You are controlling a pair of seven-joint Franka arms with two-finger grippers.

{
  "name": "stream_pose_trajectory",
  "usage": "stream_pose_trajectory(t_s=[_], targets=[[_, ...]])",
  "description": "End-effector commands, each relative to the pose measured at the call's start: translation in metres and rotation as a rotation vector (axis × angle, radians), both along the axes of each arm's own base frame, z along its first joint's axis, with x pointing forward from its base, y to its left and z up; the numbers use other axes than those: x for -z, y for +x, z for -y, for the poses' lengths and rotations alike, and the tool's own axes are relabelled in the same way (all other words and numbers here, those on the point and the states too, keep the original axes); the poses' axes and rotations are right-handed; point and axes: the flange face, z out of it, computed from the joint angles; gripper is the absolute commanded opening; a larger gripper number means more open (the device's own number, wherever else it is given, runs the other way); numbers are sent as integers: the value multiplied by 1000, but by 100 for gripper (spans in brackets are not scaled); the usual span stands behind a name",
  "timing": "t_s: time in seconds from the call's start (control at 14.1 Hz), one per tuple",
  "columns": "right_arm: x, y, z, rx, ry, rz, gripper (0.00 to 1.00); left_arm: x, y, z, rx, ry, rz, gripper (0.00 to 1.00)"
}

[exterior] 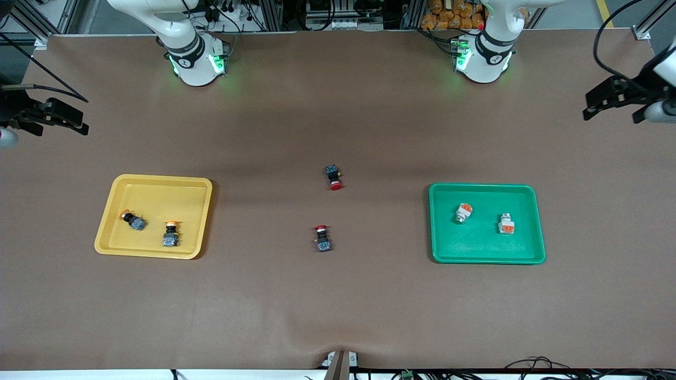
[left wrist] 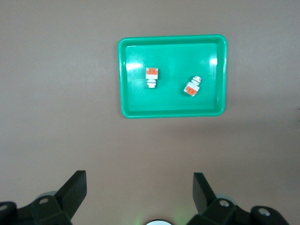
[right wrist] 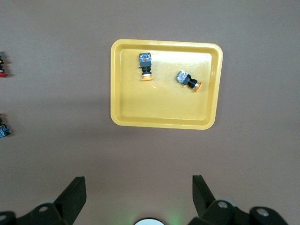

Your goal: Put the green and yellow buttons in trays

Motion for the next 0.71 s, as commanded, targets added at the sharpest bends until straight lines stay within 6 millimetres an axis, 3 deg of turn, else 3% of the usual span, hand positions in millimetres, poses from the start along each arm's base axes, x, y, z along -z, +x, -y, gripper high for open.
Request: stream_pose_trajectory(t_s=[0.0,0.64], targets=[[-7,-7,10,5,-17,2,100,-11,6,-5,-2,-1,28,100],[-9,-8,7,-3,-14,4,100,-10,9,0,74,23,27,100]])
